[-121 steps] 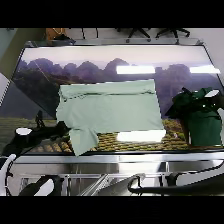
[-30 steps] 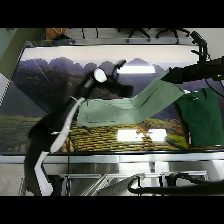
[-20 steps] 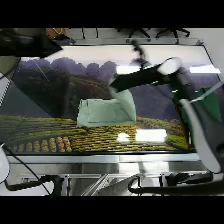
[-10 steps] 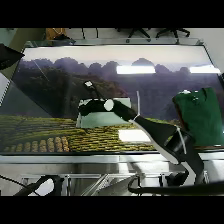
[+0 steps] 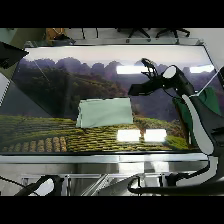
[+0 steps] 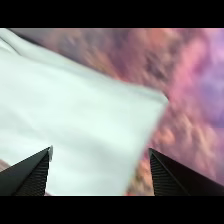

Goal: Fold the shirts.

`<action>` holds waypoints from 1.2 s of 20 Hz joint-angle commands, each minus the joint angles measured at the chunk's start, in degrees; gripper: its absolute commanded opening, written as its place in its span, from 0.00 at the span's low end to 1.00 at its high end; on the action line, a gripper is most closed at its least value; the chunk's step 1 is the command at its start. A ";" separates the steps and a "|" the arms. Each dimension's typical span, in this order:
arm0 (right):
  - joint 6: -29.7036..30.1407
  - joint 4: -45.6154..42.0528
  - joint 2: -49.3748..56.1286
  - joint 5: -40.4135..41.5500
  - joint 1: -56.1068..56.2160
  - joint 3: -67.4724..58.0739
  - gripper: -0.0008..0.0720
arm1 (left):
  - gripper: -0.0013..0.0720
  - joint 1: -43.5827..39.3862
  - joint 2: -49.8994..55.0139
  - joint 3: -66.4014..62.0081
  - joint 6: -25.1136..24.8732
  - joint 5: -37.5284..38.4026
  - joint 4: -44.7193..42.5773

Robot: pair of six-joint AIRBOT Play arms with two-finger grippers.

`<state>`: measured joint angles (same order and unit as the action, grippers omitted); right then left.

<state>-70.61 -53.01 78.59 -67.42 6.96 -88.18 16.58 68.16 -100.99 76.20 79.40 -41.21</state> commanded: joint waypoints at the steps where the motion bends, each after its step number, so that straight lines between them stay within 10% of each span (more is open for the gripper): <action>1: -0.42 1.03 2.91 -5.97 -3.52 4.63 0.94 | 0.03 0.07 -0.04 0.02 -0.09 0.15 0.83; 10: 5.20 11.72 14.01 -1.57 2.25 5.03 0.92 | 0.03 0.07 -0.04 0.02 -0.15 0.15 0.72; 11: 6.23 13.77 14.05 -1.62 2.45 5.01 0.84 | 0.03 0.07 -0.04 0.02 -0.15 0.15 0.76; 13: 11.39 21.62 13.66 -3.74 2.32 4.76 0.26 | 0.03 0.07 -0.04 0.02 -0.15 0.15 0.74; 15: 12.81 25.86 11.61 -5.18 1.88 3.43 0.04 | 0.03 0.07 -0.04 0.02 -0.15 0.15 0.76; 24: 0.85 25.79 -4.74 -5.55 -20.35 -14.36 0.04 | 0.03 0.07 -0.04 0.02 -0.15 0.81 0.74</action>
<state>-64.49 -27.94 78.04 -72.51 -5.19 -98.28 16.58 68.16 -100.97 76.05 79.77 -40.45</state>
